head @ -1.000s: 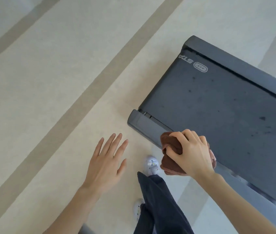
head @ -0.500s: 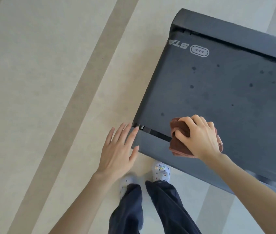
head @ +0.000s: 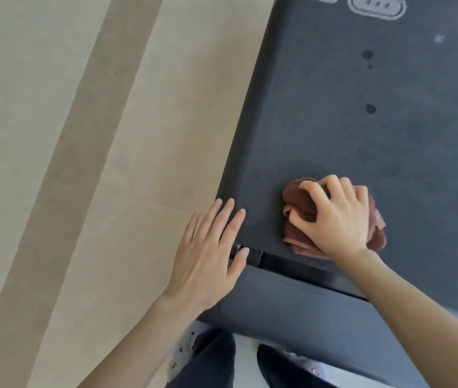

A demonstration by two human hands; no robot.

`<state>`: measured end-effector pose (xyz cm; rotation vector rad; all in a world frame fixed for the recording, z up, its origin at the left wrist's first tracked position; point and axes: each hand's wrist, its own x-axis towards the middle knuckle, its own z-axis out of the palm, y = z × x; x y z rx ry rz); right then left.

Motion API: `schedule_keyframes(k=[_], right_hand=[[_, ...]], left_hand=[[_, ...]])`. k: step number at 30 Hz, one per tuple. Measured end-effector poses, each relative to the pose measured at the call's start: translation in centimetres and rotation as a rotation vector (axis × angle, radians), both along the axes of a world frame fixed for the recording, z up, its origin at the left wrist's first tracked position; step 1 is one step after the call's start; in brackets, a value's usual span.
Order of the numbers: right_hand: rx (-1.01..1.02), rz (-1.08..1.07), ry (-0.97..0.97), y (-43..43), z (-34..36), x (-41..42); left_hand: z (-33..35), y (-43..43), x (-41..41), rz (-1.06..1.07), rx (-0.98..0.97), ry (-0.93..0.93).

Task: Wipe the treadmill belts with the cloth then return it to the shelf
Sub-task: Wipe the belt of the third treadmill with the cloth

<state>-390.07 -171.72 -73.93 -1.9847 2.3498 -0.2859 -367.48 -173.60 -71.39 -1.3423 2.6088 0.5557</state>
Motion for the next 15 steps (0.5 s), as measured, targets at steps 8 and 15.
schedule_keyframes(k=[8,15], right_hand=[[-0.217,0.137,-0.014,-1.1,-2.2,-1.2],[-0.246,0.144,0.029,-14.8,-2.1,-2.0]], left_hand=[[-4.8,0.6,0.1,-0.056,-0.122,0.226],[-6.2,0.3,-0.4,-0.044,-0.31,0.286]])
